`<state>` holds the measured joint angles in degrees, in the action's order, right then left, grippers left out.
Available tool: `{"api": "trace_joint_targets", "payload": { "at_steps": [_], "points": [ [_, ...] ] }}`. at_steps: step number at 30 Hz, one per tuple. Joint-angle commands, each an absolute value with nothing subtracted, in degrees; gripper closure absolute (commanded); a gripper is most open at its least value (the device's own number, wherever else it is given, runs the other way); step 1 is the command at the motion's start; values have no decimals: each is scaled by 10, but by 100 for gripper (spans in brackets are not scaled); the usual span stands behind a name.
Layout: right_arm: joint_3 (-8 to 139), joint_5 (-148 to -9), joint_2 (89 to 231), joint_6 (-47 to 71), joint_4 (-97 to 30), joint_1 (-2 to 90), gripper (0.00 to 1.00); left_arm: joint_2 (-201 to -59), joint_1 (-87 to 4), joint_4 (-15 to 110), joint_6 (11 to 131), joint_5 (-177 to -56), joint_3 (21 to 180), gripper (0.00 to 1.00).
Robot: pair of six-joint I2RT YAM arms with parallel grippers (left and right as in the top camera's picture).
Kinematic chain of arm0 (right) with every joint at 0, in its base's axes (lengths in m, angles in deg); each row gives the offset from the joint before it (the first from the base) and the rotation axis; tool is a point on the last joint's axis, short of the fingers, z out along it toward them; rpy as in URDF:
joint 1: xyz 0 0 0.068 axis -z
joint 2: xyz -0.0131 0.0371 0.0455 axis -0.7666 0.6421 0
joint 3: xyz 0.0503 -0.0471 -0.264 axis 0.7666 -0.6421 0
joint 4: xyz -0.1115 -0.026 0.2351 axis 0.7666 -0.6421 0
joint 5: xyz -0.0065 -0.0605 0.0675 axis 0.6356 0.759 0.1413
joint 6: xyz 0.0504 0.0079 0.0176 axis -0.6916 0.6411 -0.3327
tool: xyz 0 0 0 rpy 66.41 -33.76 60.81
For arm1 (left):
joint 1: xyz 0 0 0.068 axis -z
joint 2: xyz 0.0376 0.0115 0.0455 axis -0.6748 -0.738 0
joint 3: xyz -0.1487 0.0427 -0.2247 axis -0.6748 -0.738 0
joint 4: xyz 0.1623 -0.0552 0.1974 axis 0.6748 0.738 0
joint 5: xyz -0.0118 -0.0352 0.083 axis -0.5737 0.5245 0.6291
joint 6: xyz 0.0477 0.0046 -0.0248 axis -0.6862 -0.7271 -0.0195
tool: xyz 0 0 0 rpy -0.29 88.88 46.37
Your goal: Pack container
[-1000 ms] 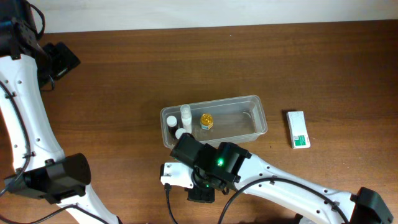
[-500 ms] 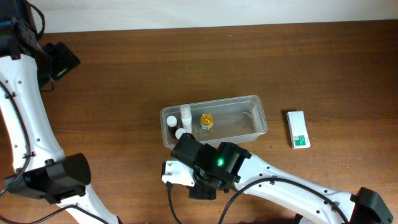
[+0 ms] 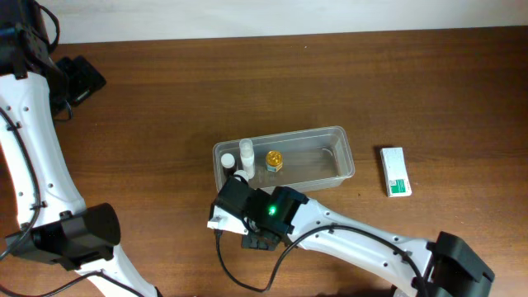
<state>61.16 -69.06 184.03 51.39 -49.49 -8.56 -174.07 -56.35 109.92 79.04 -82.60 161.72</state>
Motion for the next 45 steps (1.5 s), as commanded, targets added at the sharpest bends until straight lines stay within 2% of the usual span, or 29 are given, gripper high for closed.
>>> {"api": "trace_joint_targets", "payload": {
  "at_steps": [1, 9, 26, 45],
  "points": [
    [608, -644, 1850, 505, -484, -90, 96, -1735, -565, 1100, 781, -828, 1623, 0],
    [608, -591, 1869, 506, -466, -90, 96, -1735, -565, 1100, 781, -828, 1623, 0],
    [606, -593, 1873, 473, -433, -35, 96, -1735, -565, 1100, 781, -828, 1623, 0],
    [606, -594, 1873, 445, -404, -34, 96, -1735, -565, 1100, 781, -828, 1623, 0]
  ]
}}
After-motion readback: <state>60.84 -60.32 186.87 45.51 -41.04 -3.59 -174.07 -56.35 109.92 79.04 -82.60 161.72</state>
